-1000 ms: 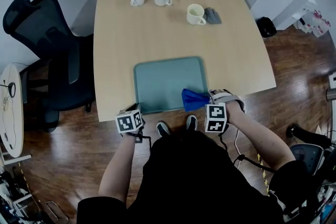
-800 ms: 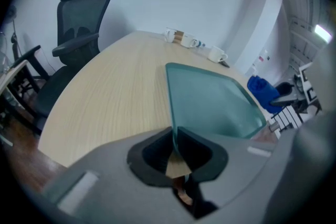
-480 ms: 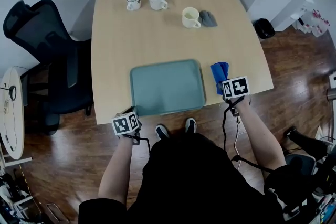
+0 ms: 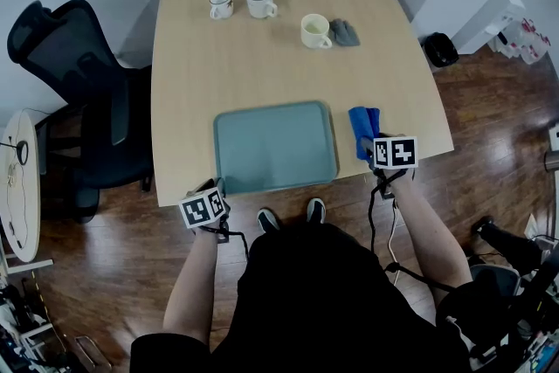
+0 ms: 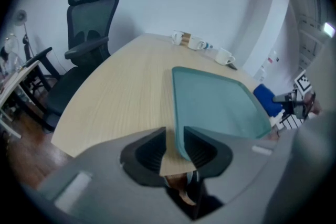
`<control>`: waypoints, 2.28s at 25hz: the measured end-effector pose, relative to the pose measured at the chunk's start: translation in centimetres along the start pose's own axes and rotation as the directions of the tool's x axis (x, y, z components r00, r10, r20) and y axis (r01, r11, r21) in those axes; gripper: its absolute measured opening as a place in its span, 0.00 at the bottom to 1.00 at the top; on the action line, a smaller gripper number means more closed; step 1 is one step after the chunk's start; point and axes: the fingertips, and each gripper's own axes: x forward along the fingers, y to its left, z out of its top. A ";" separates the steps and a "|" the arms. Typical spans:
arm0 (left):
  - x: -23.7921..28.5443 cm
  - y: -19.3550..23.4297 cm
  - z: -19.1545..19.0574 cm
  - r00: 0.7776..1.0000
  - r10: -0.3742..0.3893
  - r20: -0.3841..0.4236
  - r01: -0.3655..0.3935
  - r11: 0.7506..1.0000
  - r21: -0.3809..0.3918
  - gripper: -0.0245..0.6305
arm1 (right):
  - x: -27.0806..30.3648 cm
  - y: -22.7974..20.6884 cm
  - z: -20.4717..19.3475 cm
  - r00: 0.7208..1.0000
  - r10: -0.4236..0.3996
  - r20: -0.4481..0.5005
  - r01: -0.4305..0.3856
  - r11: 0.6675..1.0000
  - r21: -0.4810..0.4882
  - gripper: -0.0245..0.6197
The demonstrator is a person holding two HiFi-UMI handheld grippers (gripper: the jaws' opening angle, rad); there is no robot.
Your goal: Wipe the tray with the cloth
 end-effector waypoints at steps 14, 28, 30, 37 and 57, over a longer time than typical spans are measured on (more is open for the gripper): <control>-11.1 -13.3 6.8 0.948 -0.060 0.312 -0.013 0.974 0.226 0.20 | -9.6 3.5 2.9 0.930 0.040 0.364 0.026 0.984 -0.175 0.27; -24.2 -24.7 -3.1 0.809 -0.426 0.405 0.271 0.882 0.387 0.19 | -24.5 18.4 -7.8 0.756 0.309 0.577 -0.181 0.946 -0.269 0.21; -26.4 -24.0 -6.1 0.801 -0.437 0.408 0.277 0.876 0.394 0.18 | -26.6 20.0 -10.7 0.749 0.292 0.594 -0.164 0.951 -0.262 0.18; -30.5 -22.1 -15.8 0.817 -0.457 0.350 0.319 0.866 0.386 0.18 | -31.3 23.3 -19.2 0.756 0.258 0.602 -0.113 0.957 -0.267 0.16; -33.4 -28.2 -18.0 0.822 -0.421 0.383 0.258 0.876 0.409 0.17 | -36.1 19.5 -21.6 0.713 0.327 0.620 -0.131 0.931 -0.341 0.14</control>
